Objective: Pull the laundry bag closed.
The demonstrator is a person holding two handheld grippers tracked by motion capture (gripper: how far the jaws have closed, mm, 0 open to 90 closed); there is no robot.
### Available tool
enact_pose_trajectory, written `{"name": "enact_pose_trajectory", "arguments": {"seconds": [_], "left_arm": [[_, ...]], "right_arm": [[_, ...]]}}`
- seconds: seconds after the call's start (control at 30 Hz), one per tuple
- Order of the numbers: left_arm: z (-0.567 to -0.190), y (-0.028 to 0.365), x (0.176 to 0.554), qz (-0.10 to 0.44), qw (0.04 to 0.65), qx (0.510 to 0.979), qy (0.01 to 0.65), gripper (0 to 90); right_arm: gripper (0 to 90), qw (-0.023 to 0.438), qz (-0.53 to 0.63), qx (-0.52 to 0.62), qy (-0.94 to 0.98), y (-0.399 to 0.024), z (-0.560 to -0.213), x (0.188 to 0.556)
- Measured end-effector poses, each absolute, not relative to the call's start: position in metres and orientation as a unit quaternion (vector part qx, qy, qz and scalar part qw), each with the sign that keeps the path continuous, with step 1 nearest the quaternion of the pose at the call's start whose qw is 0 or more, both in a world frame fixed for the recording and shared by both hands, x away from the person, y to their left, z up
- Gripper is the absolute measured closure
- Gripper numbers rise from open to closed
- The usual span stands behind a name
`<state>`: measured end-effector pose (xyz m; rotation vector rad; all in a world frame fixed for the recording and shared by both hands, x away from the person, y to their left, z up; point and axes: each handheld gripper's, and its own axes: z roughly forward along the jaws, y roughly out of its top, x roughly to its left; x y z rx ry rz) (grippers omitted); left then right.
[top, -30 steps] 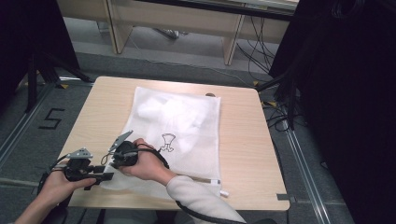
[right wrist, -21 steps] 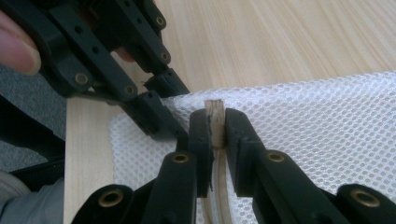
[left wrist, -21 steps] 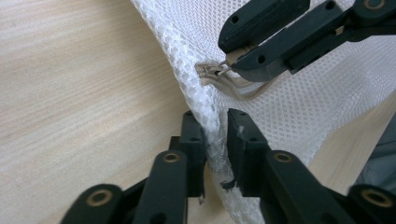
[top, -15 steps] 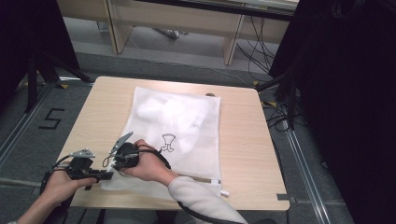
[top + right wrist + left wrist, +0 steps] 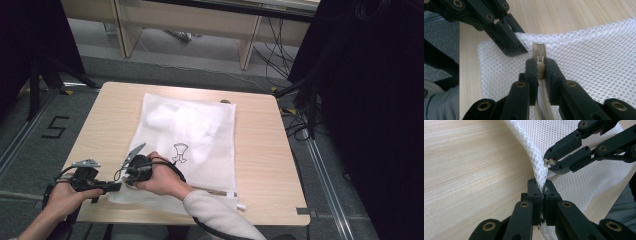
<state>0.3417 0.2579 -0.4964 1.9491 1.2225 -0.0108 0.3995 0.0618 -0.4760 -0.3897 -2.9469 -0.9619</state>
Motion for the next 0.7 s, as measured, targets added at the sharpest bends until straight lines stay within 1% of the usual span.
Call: {"name": "enact_pose_trajectory", "arguments": {"seconds": [0.1,0.13,0.37,0.53,0.7], "left_arm": [[-0.4956,0.2578,0.3413,-0.005,0.409,0.771,0.488,85.8],[-0.4956,0.2579,0.3412,-0.004,0.410,0.771,0.488,85.7],[-0.4950,0.2586,0.3414,-0.004,0.410,0.773,0.485,85.7],[-0.4957,0.2580,0.3409,0.007,0.418,0.768,0.485,85.7],[-0.4946,0.2587,0.3413,0.005,0.411,0.775,0.479,85.6]], "right_arm": [[82.7,0.004,-0.304,-0.126,-0.944,0.0606,-0.4779,0.3998],[82.7,0.012,-0.301,-0.128,-0.945,0.0603,-0.4785,0.3989],[82.7,0.011,-0.297,-0.131,-0.946,0.0580,-0.4822,0.3987],[82.8,0.013,-0.297,-0.132,-0.945,0.0571,-0.4821,0.3979],[82.8,0.017,-0.297,-0.134,-0.945,0.0539,-0.4843,0.3965]]}}
